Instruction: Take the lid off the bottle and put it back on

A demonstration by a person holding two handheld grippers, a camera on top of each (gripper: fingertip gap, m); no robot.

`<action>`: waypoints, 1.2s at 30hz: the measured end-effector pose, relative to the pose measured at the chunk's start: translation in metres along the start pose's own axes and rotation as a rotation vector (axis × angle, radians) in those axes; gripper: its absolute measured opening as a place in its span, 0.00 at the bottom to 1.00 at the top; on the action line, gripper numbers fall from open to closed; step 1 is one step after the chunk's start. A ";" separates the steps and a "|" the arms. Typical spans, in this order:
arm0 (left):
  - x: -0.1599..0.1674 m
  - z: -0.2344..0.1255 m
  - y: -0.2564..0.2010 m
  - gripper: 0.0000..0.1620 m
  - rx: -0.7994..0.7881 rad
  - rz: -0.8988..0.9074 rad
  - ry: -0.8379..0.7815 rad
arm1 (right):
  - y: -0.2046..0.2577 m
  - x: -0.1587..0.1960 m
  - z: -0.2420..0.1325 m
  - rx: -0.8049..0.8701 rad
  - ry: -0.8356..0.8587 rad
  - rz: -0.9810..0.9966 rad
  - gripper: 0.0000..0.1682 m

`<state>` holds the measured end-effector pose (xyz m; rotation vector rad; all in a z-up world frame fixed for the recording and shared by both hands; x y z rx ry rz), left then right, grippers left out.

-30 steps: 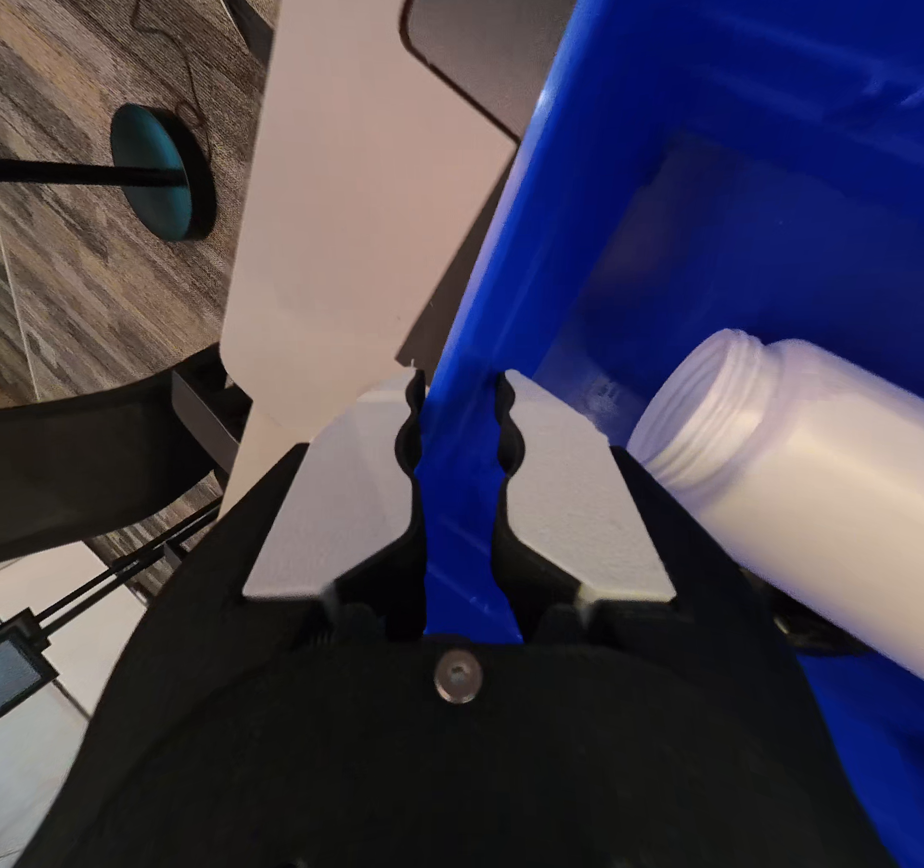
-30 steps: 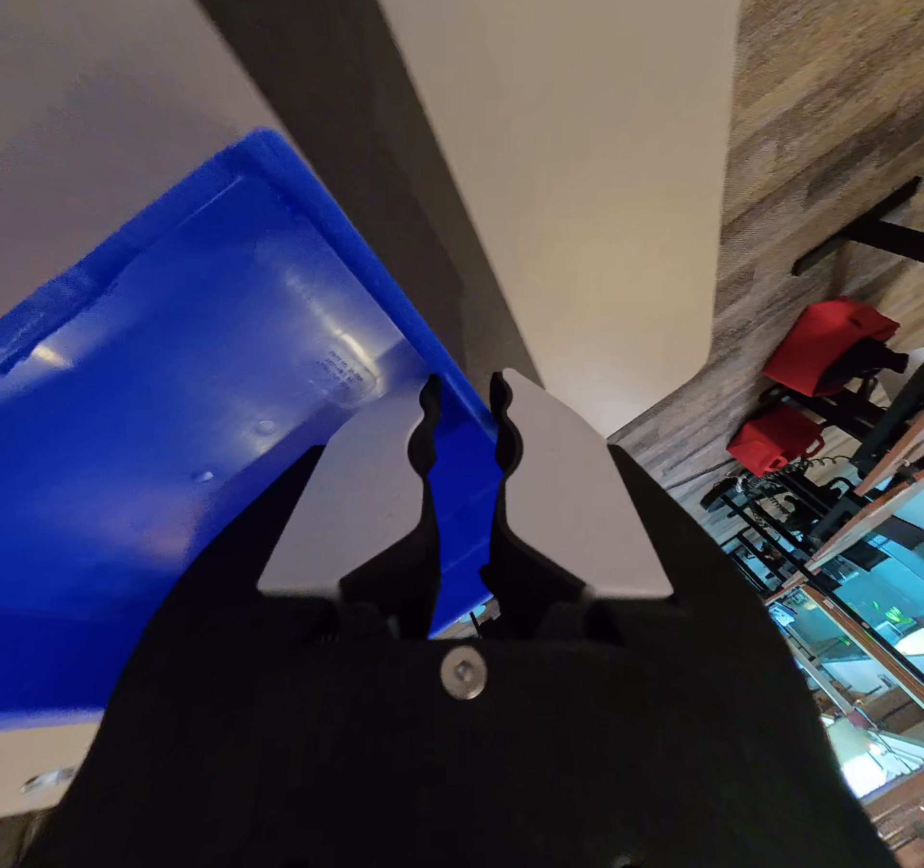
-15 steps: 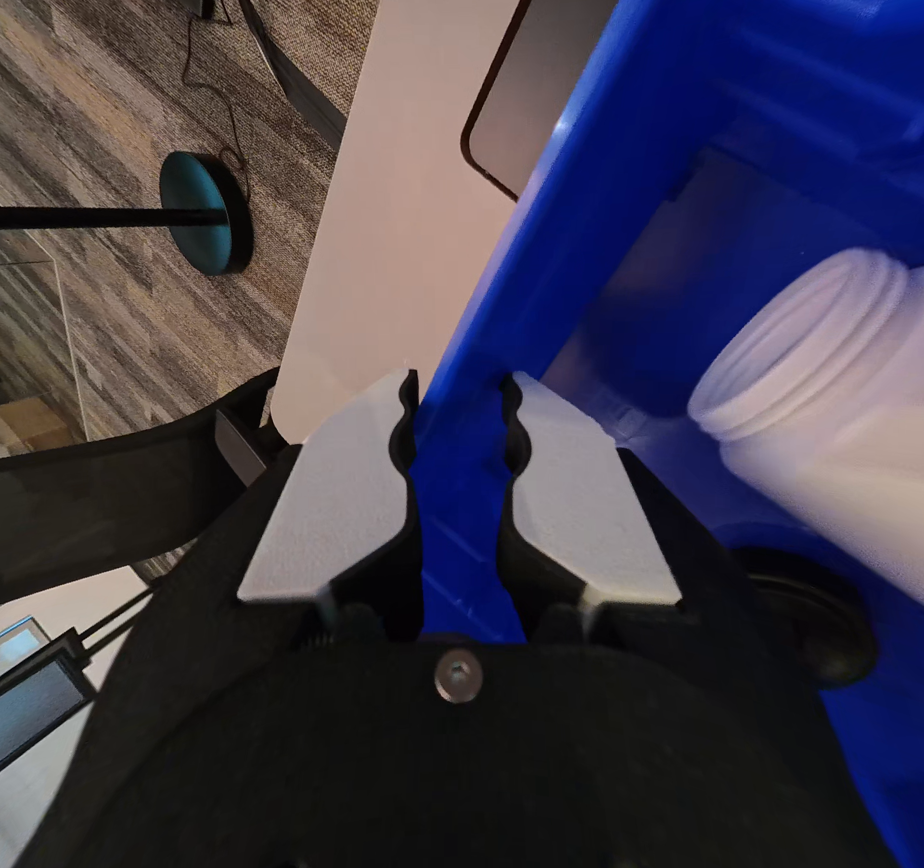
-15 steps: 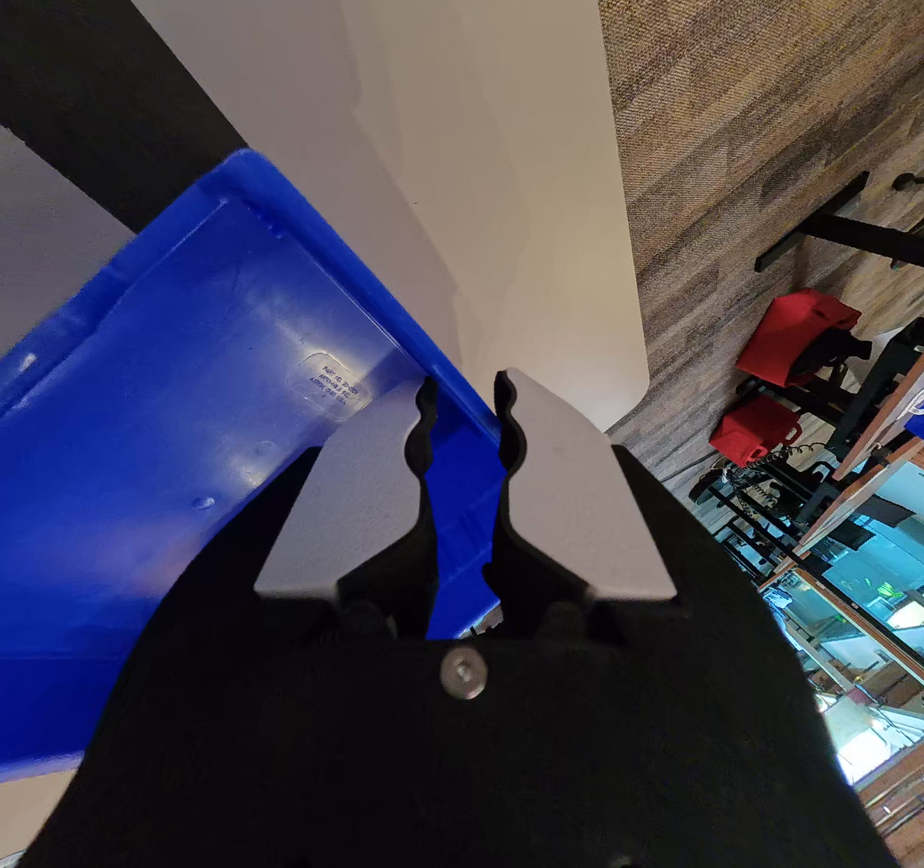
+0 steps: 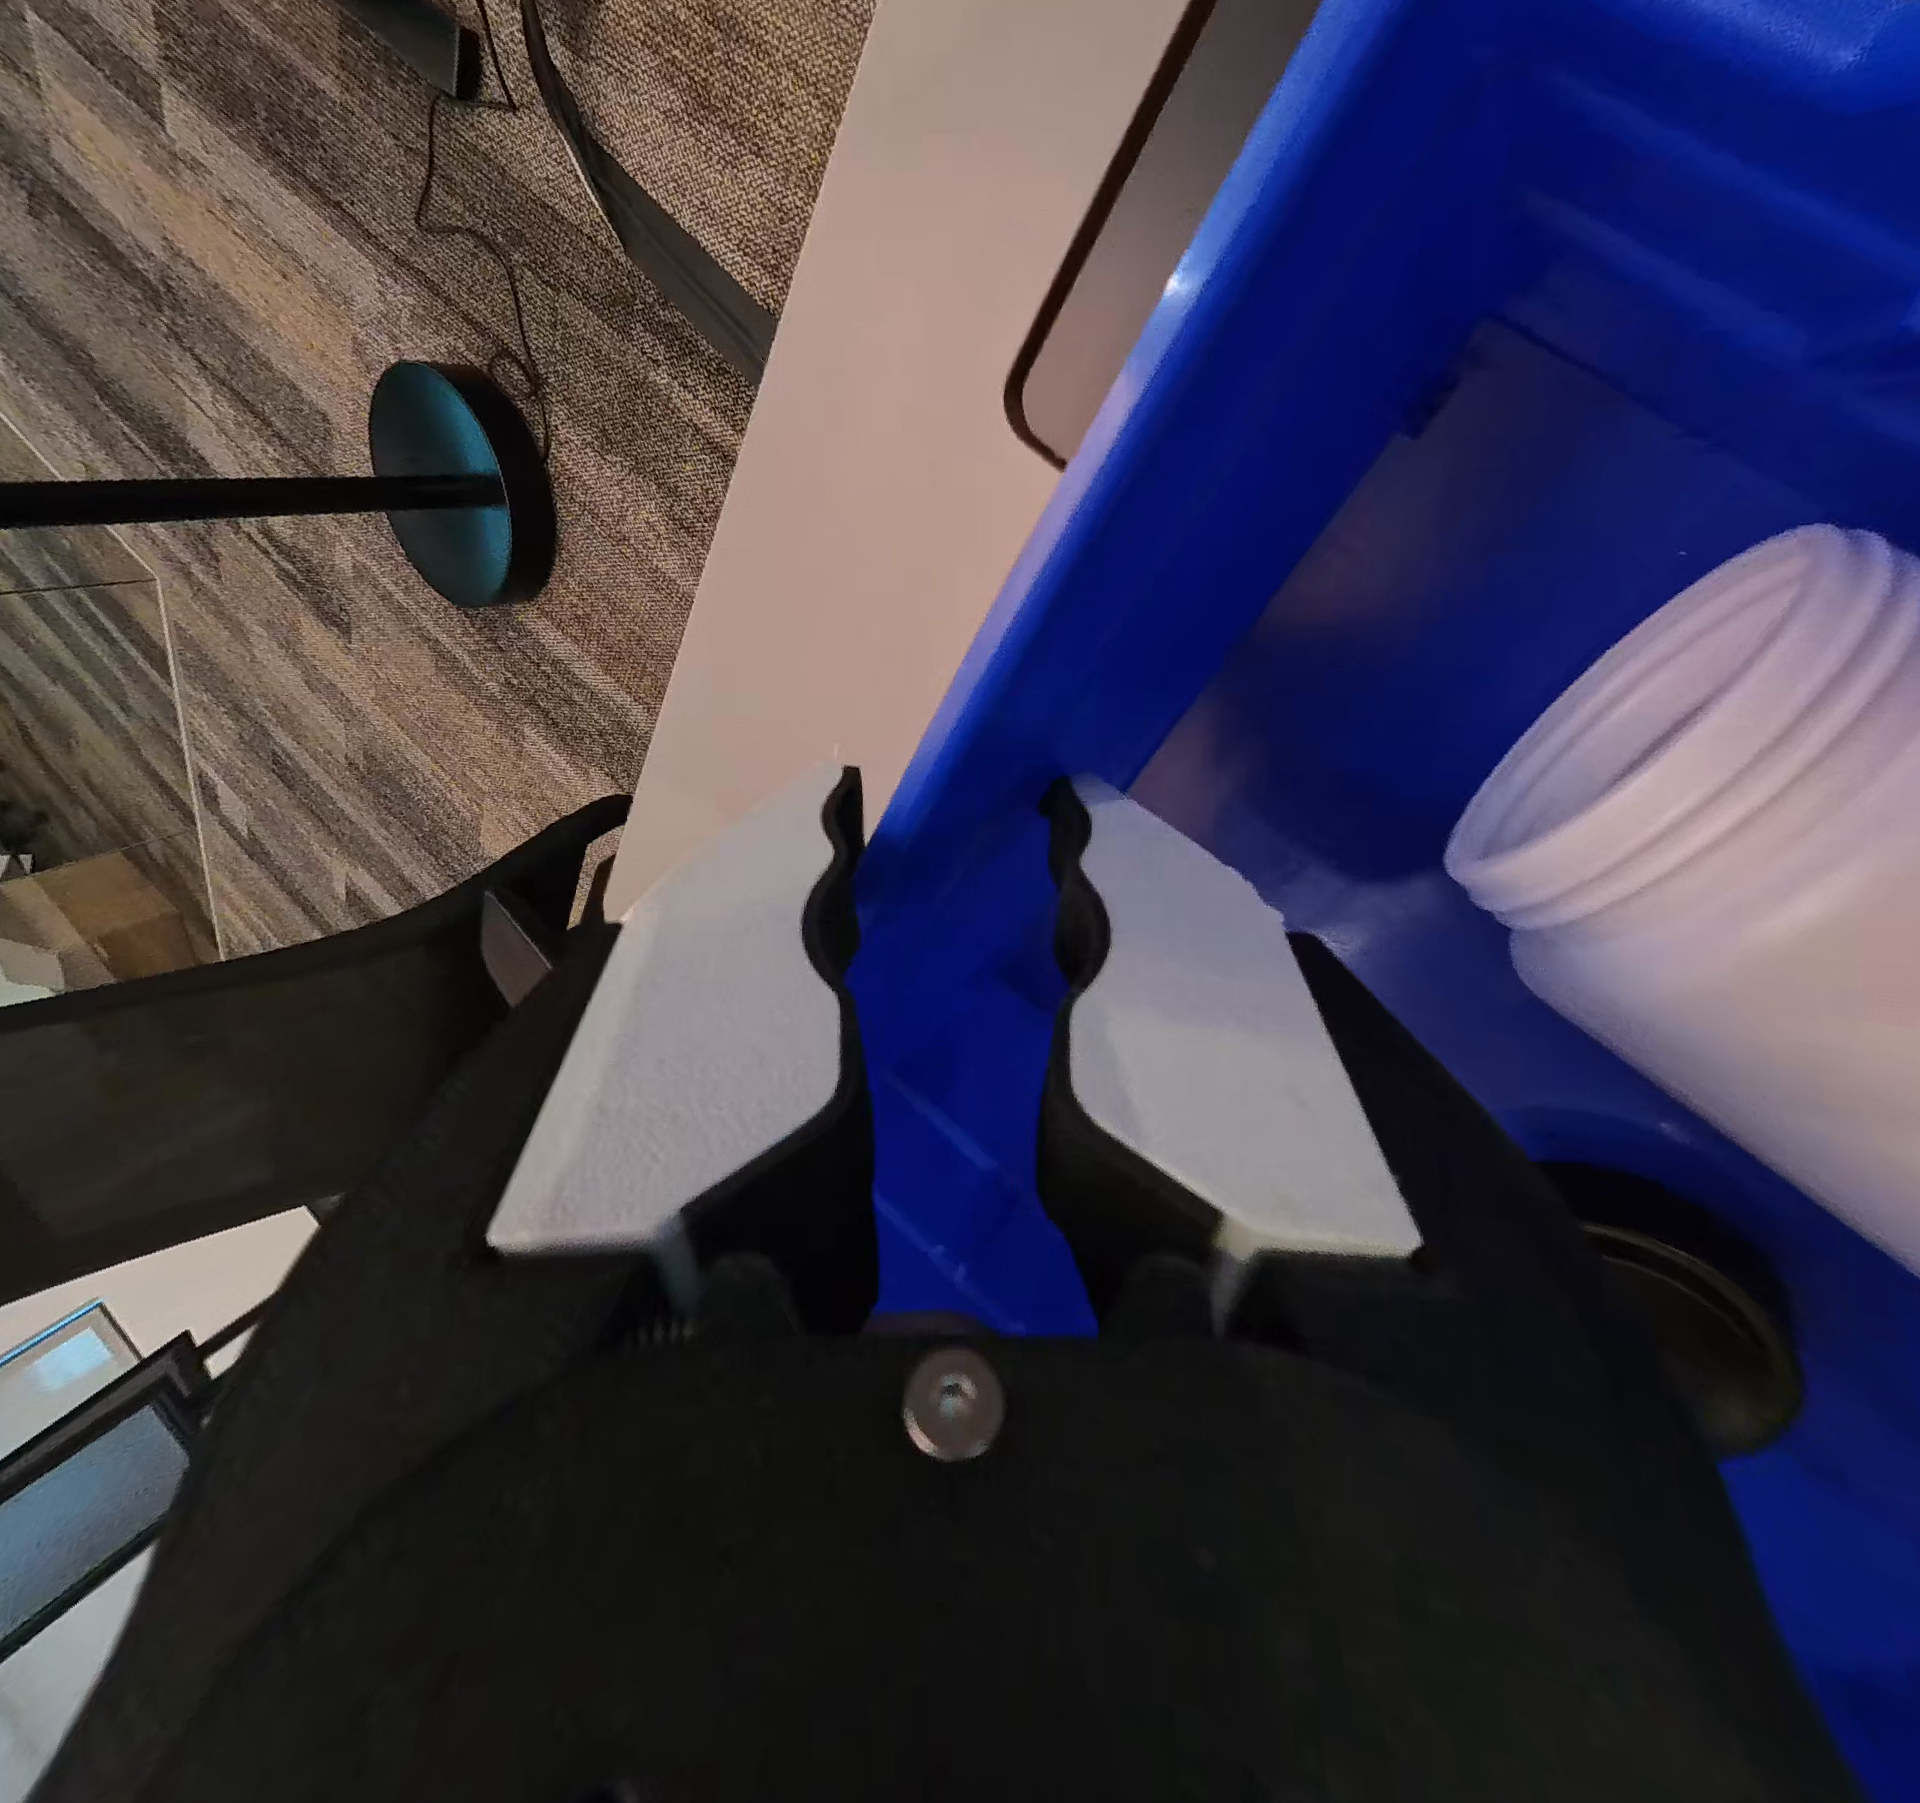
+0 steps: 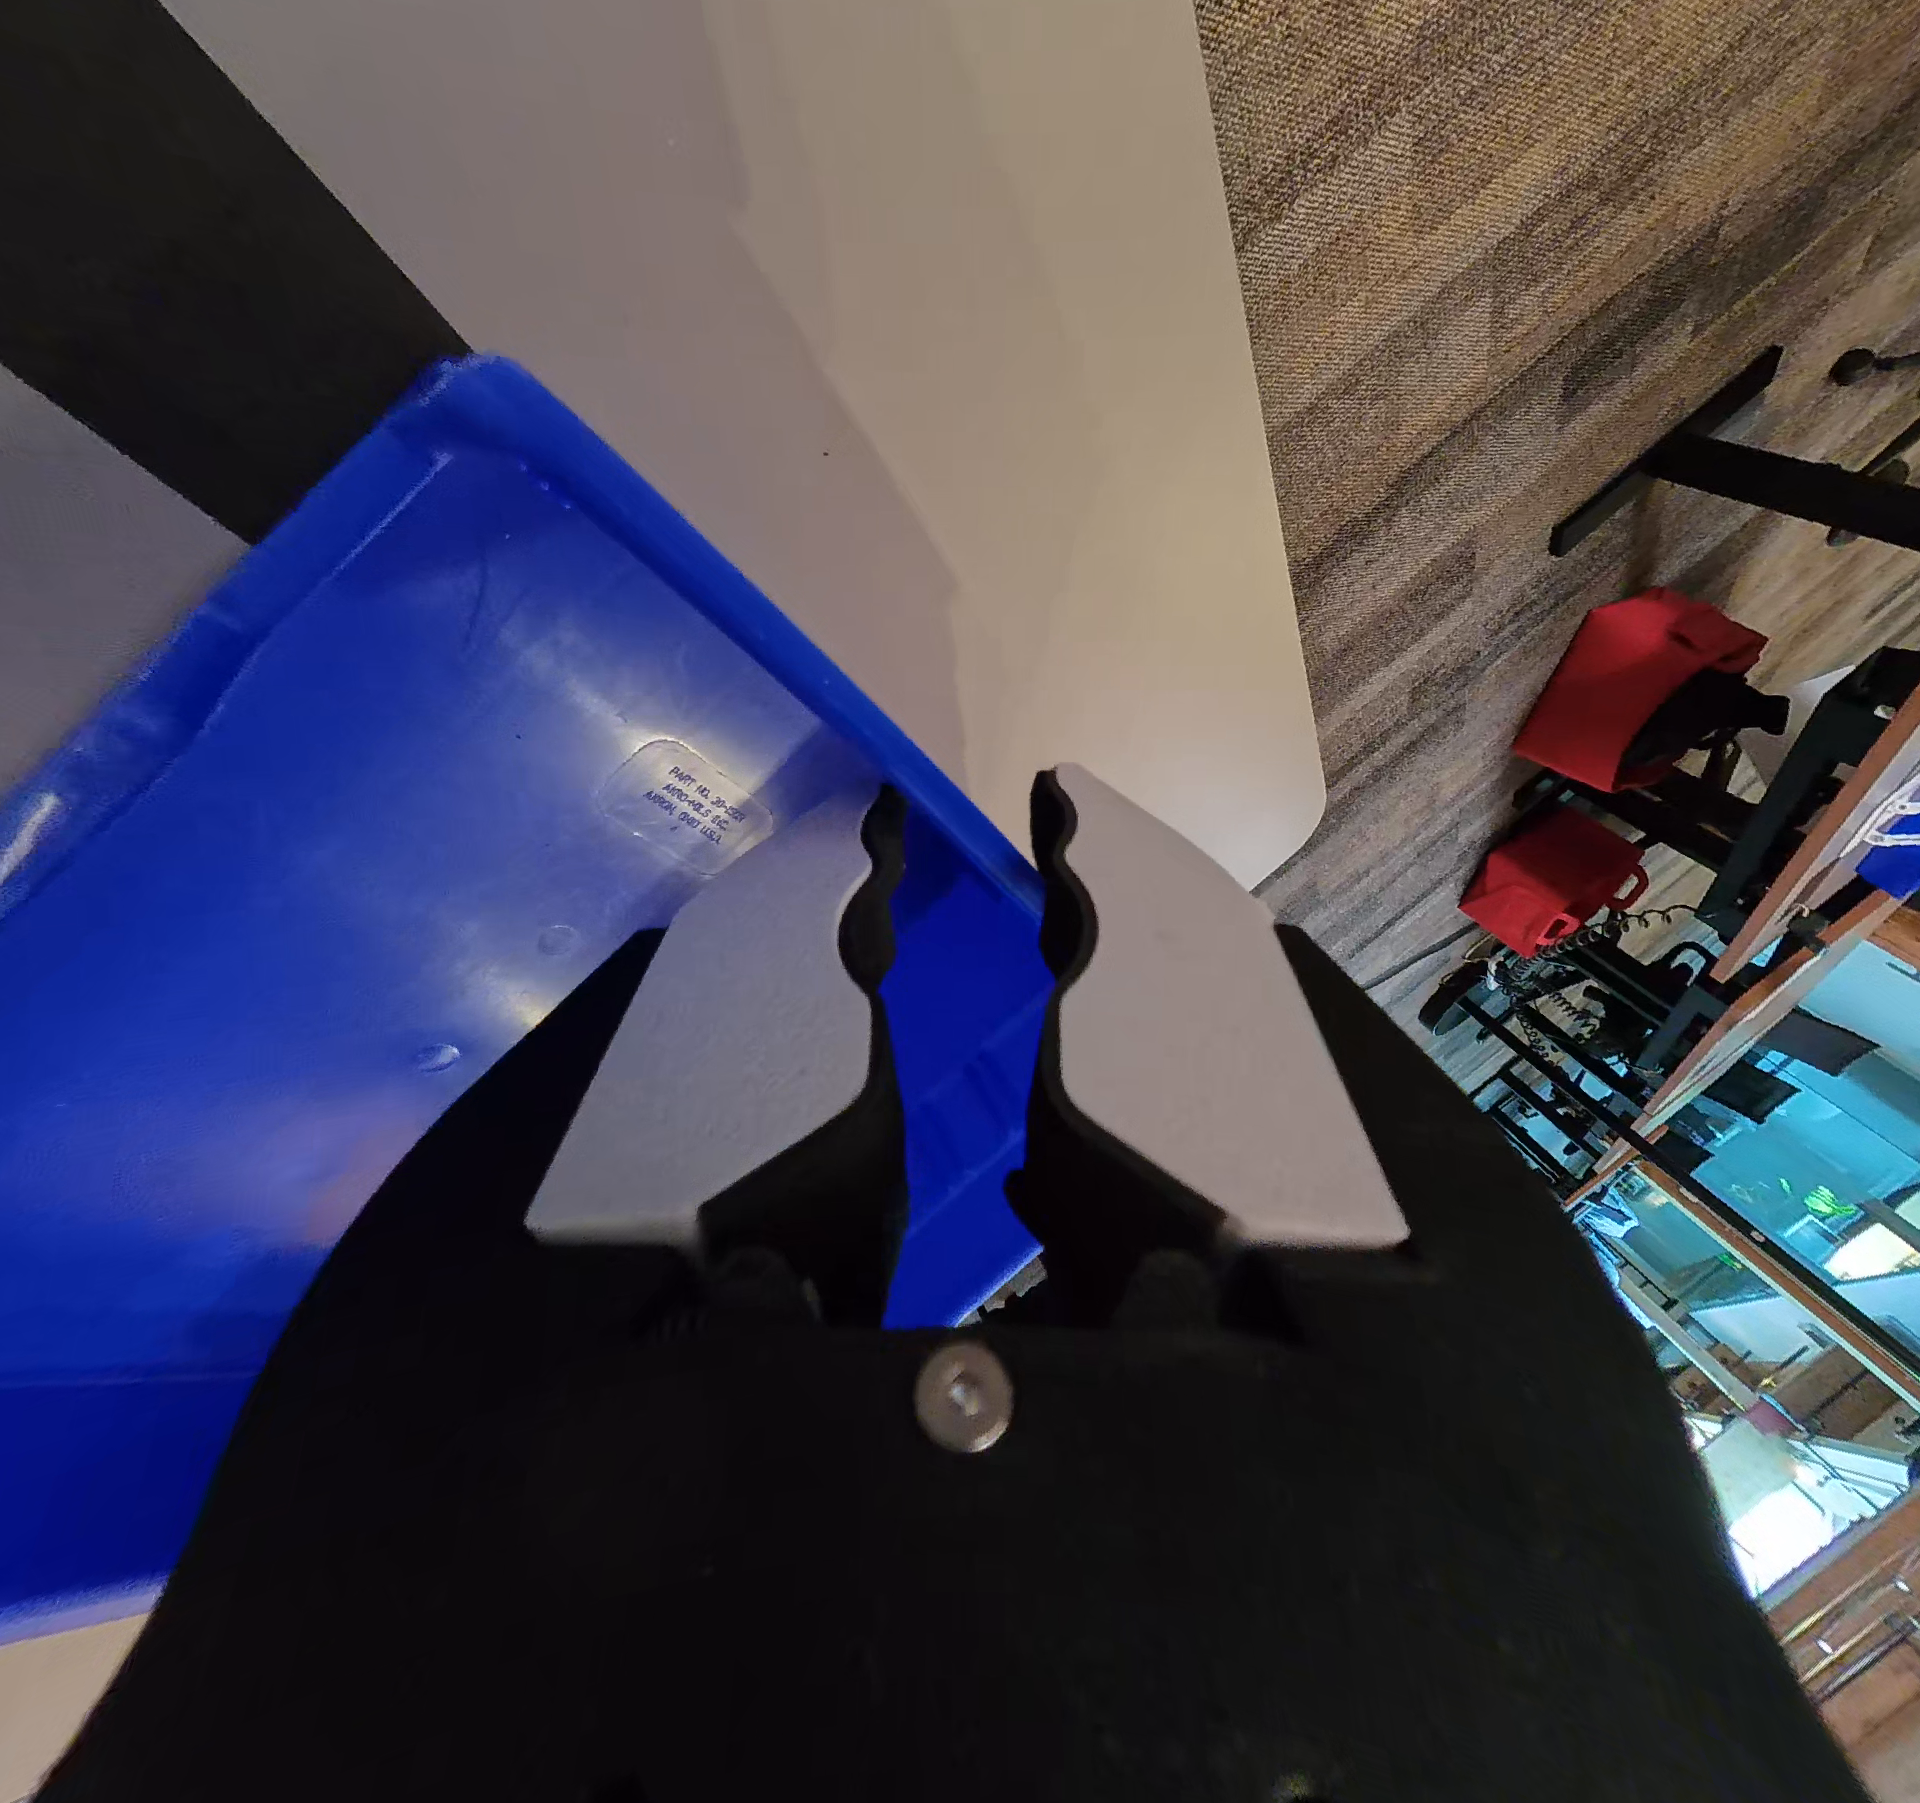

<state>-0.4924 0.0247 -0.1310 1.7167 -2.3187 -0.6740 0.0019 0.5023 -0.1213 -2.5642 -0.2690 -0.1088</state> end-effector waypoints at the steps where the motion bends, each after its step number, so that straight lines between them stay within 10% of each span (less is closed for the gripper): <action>1: 0.000 0.000 0.000 0.22 -0.001 0.003 -0.004 | 0.000 0.000 0.000 0.005 -0.005 0.017 0.15; 11: 0.040 -0.094 -0.010 0.56 0.059 -0.344 -0.301 | 0.025 0.040 -0.093 0.200 -0.328 0.290 0.41; 19: 0.021 -0.205 -0.199 0.58 0.238 -0.291 -0.727 | 0.180 0.039 -0.212 -0.035 -0.786 0.279 0.48; 27: -0.030 -0.169 -0.344 0.77 0.466 -0.341 -0.641 | 0.320 -0.023 -0.179 -0.444 -0.863 0.263 0.71; 36: -0.052 -0.102 -0.375 0.86 0.435 -0.365 -0.490 | 0.358 -0.052 -0.128 -0.464 -0.755 0.242 0.78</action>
Point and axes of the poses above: each gripper's, where its closed fingertips meet, z out along the fingers, x out of its underside, y = z × x across the jaws, the point moved 9 cm from there along -z, back along the fingers, and after that the axes turned 3 degrees about x, right-handed, at the moved point
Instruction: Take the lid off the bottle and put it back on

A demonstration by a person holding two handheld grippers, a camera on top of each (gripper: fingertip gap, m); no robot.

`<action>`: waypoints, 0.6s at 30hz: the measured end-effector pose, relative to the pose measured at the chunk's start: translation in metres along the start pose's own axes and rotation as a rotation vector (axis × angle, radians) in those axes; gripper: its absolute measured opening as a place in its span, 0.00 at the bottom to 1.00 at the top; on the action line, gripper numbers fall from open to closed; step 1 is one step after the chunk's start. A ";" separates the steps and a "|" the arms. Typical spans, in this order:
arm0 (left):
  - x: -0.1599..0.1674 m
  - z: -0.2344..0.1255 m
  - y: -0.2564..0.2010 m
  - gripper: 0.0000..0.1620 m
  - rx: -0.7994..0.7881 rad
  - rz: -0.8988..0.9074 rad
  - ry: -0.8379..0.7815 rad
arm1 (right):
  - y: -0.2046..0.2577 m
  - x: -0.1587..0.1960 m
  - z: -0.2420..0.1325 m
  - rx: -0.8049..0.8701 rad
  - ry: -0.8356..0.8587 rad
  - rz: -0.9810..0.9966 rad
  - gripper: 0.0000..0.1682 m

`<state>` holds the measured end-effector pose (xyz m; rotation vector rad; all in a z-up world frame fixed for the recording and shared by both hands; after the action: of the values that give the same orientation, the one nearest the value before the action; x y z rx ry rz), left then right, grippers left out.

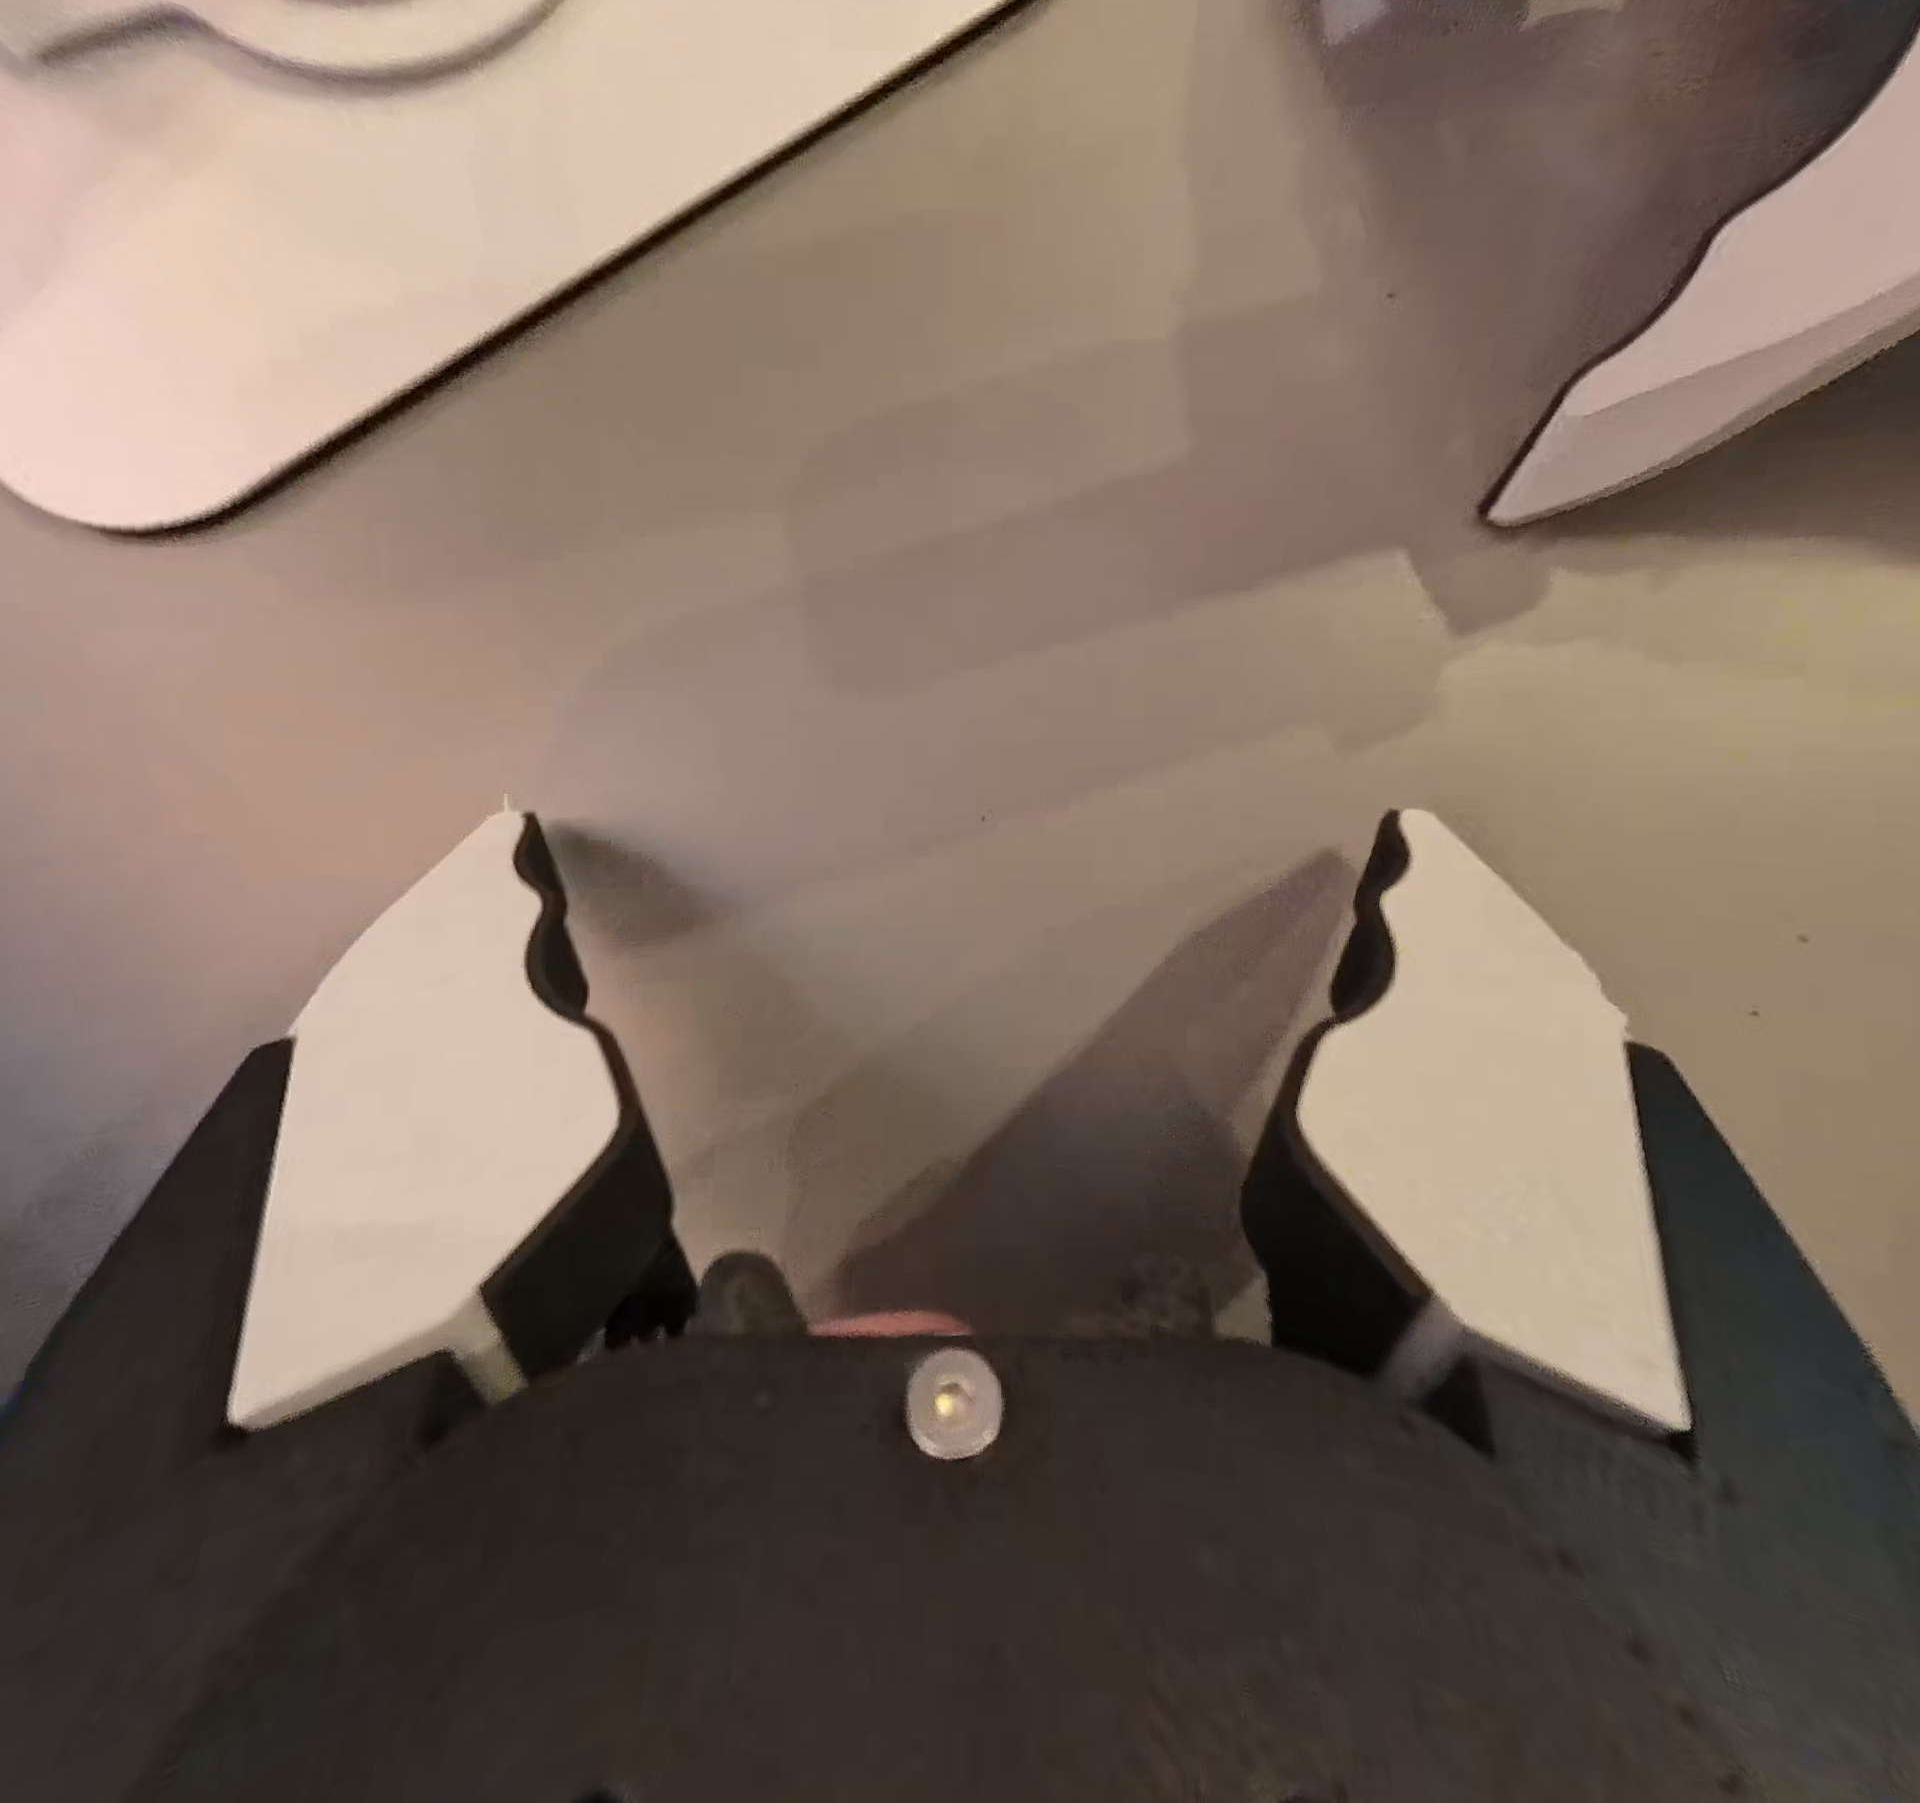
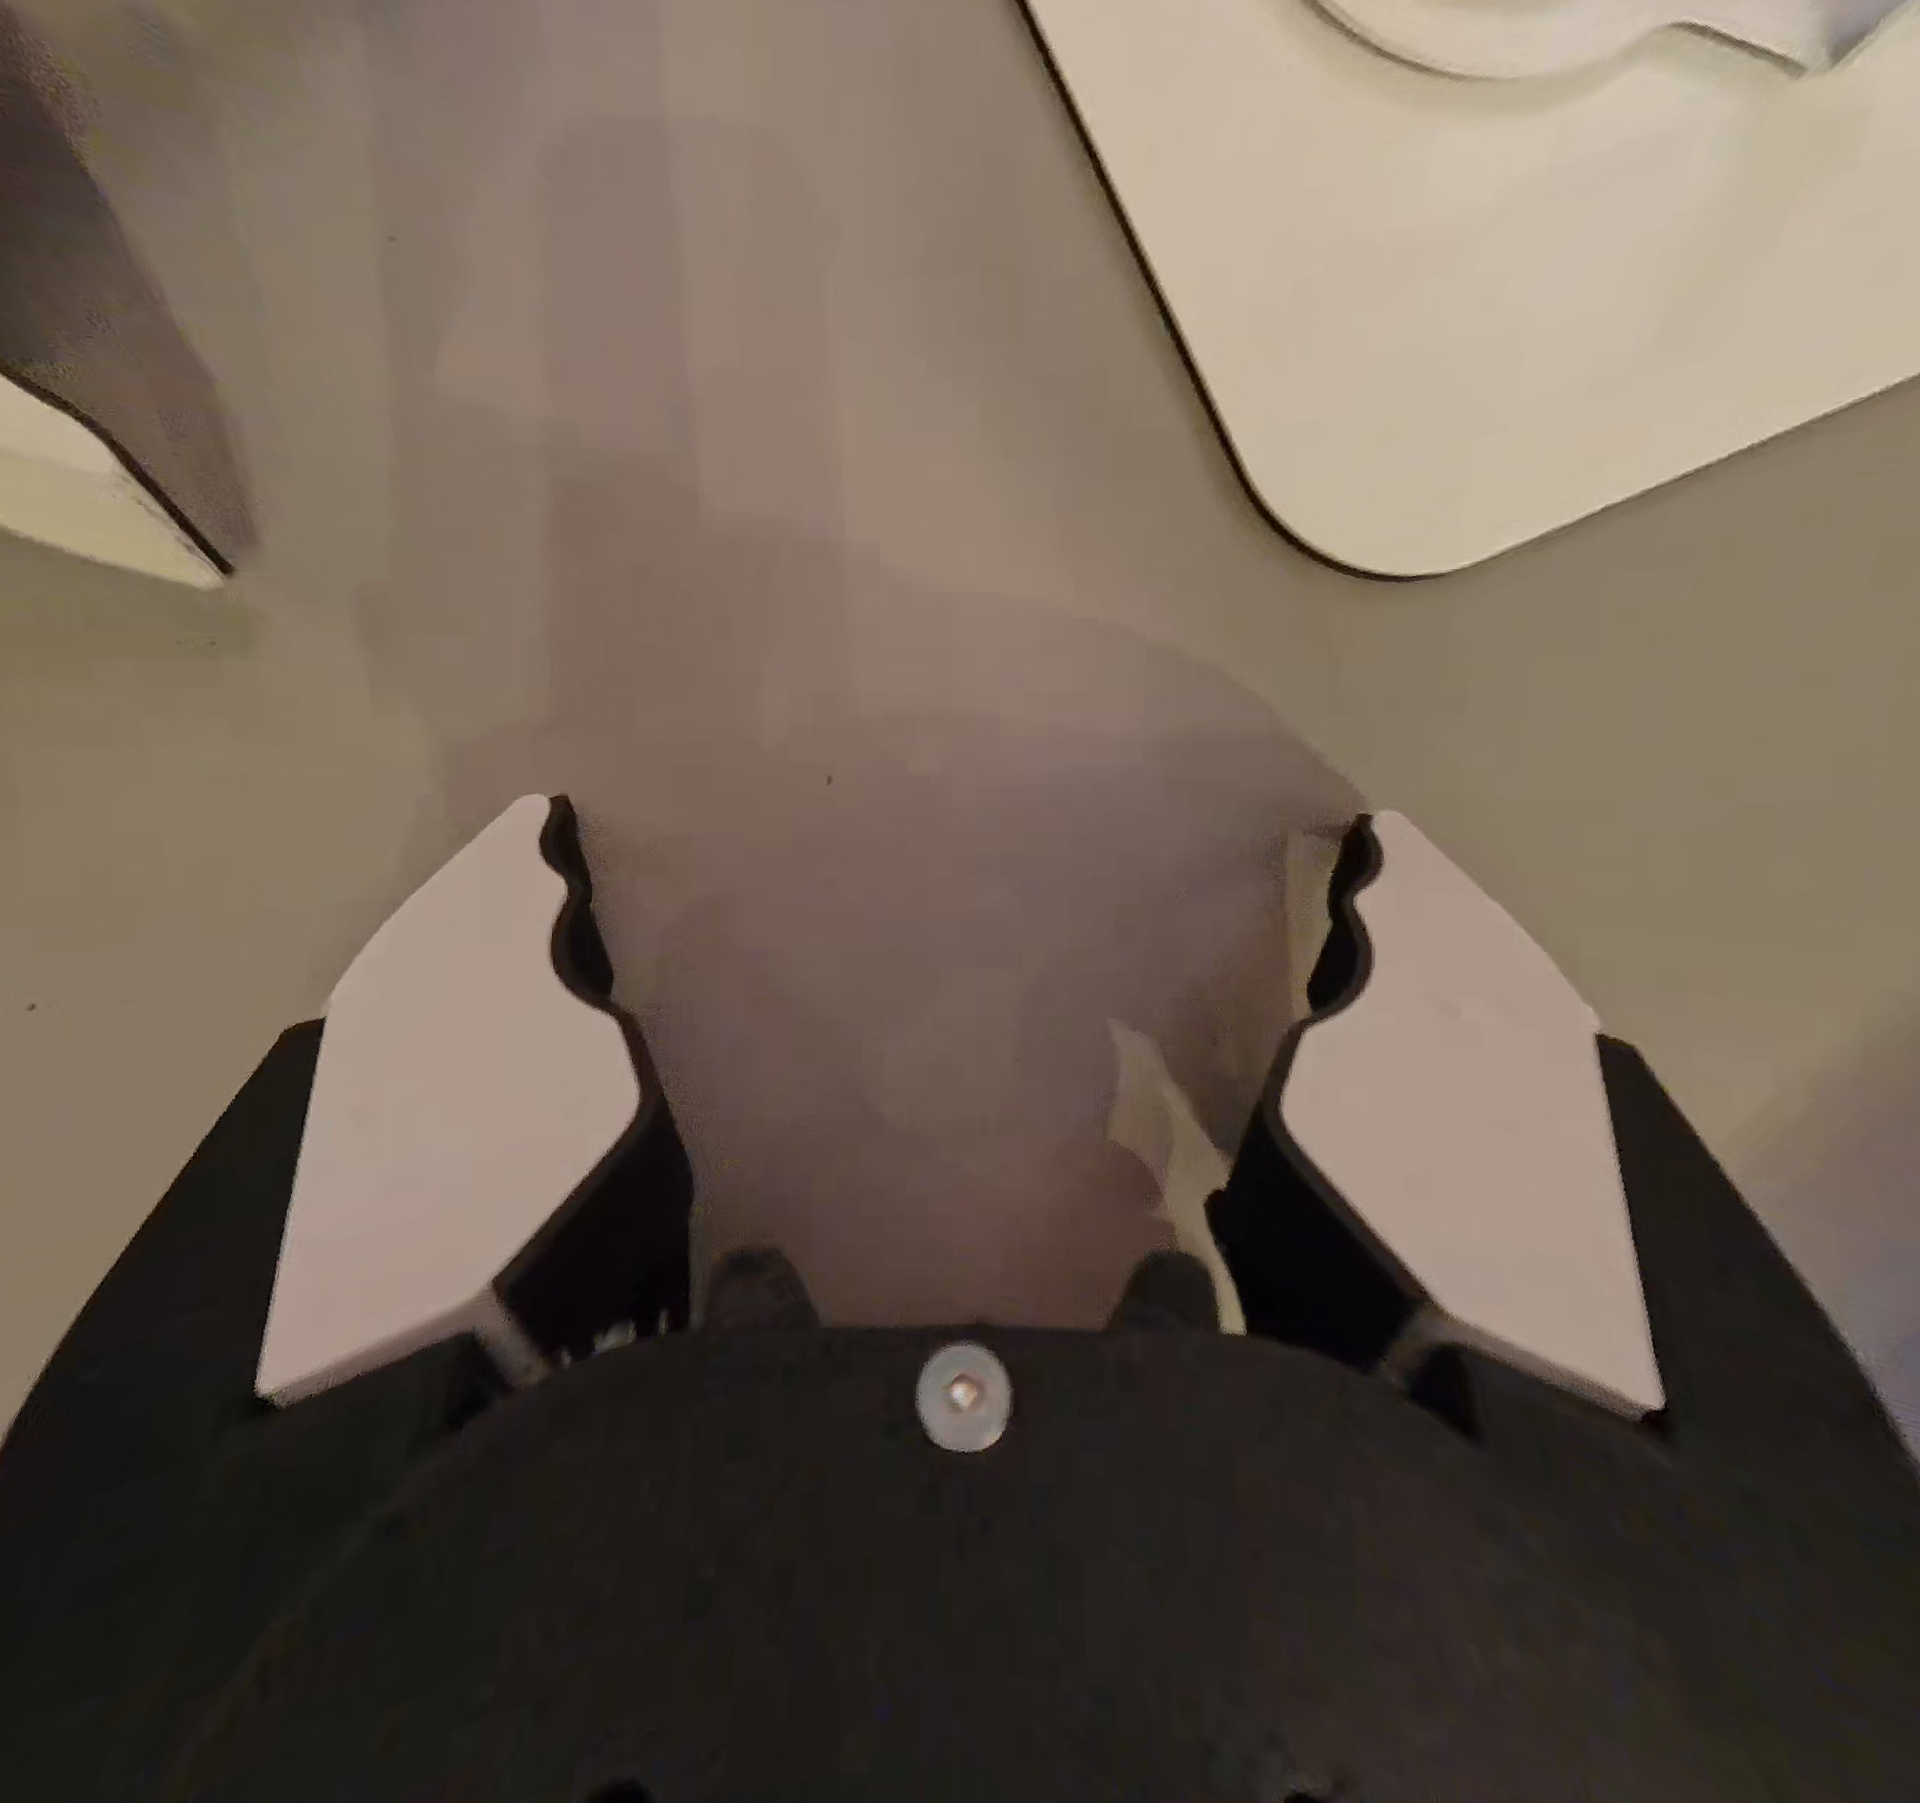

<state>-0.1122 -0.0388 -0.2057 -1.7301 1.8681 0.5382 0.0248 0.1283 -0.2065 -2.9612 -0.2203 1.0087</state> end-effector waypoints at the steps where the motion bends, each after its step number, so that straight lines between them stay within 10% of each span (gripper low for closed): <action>1: 0.000 0.003 0.000 0.86 -0.013 0.004 0.004 | 0.000 0.000 0.001 -0.003 -0.024 0.007 0.78; 18: -0.022 0.021 -0.004 0.82 -0.038 0.001 -0.018 | -0.002 0.002 0.003 -0.010 -0.070 -0.014 0.79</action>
<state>-0.1050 -0.0095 -0.2082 -1.7433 1.8574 0.5909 0.0249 0.1303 -0.2101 -2.9320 -0.2476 1.1140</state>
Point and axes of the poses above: each gripper's, where its closed fingertips meet, z out along the fingers, x out of its underside, y = z × x across the jaws, the point moved 9 cm from there along -z, back along the fingers, and after that the axes turned 3 degrees about x, right-handed, at the moved point
